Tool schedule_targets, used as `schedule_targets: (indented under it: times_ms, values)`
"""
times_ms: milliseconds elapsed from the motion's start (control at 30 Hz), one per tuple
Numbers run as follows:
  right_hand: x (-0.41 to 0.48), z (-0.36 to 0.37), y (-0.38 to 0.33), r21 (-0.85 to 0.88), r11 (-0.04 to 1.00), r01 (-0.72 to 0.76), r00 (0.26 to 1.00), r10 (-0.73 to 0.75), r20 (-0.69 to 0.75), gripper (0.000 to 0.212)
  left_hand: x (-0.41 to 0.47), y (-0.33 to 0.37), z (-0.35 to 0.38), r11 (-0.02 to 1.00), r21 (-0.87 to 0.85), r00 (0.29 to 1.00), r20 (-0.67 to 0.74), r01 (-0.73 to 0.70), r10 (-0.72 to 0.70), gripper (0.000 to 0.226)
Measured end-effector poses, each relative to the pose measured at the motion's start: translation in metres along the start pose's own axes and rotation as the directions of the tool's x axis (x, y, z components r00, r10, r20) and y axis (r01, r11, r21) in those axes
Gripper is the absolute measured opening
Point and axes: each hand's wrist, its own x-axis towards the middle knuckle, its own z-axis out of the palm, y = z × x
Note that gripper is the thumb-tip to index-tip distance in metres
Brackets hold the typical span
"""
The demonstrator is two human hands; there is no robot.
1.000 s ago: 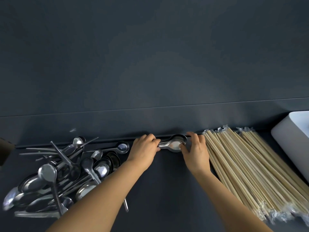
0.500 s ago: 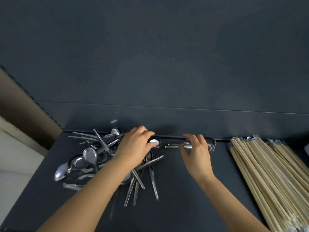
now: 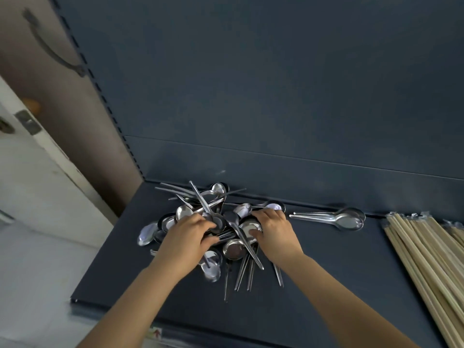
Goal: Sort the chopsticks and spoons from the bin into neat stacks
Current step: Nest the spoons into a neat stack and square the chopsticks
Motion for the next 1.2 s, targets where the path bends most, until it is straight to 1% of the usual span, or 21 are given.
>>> schedule_targets:
  times_ms: [67,167,233,367,433,500,567,767,933,1067,1200]
  values:
    - [0.006,0.003,-0.003,-0.073,0.997,-0.002,0.999,0.005,0.036,0.044,-0.002,-0.001,0.002,1.000,0.001,1.000,0.003,-0.007,0.007,0.042]
    - [0.010,0.009,-0.002,-0.126,0.991,-0.054,0.996,0.062,0.057,0.049,-0.003,-0.004,0.007,0.999,0.035,0.999,0.026,-0.019,0.018,0.042]
    - [0.010,0.012,-0.002,-0.142,0.984,-0.103,0.993,0.110,0.040,0.048,-0.004,-0.004,0.013,0.998,0.049,0.998,0.055,-0.035,0.032,0.043]
    - [0.009,0.014,0.002,-0.131,0.973,-0.188,0.982,0.186,-0.025,0.039,-0.007,-0.001,0.026,0.997,0.063,0.994,0.095,-0.051,0.045,0.043]
    - [0.009,0.014,0.004,-0.060,0.974,-0.220,0.974,0.216,-0.061,0.031,-0.007,-0.001,0.029,0.997,0.056,0.994,0.097,-0.060,0.054,0.043]
    - [0.007,0.010,0.005,0.077,0.962,-0.263,0.960,0.268,-0.076,0.017,-0.006,-0.001,0.031,0.997,0.038,0.994,0.088,-0.067,0.064,0.042]
    - [0.006,0.005,0.007,0.213,0.924,-0.317,0.939,0.337,-0.062,0.010,-0.005,0.000,0.032,0.997,0.032,0.994,0.081,-0.077,0.074,0.041]
    - [0.004,-0.003,0.022,0.392,0.846,-0.361,0.902,0.424,-0.086,0.011,0.001,0.005,0.035,0.996,0.014,0.995,0.041,-0.087,0.086,0.038]
    - [0.006,-0.010,0.037,0.453,0.829,-0.329,0.881,0.442,-0.170,0.012,0.010,0.015,0.037,0.996,0.015,0.995,0.026,-0.093,0.093,0.037]
    - [0.004,-0.020,0.049,0.442,0.849,-0.288,0.872,0.424,-0.246,0.009,0.017,0.023,0.040,0.993,0.010,0.993,0.015,-0.118,0.118,0.038]
    - [0.000,-0.033,0.057,0.436,0.860,-0.266,0.863,0.414,-0.290,0.009,0.021,0.030,0.043,0.990,0.010,0.990,0.017,-0.143,0.143,0.040]
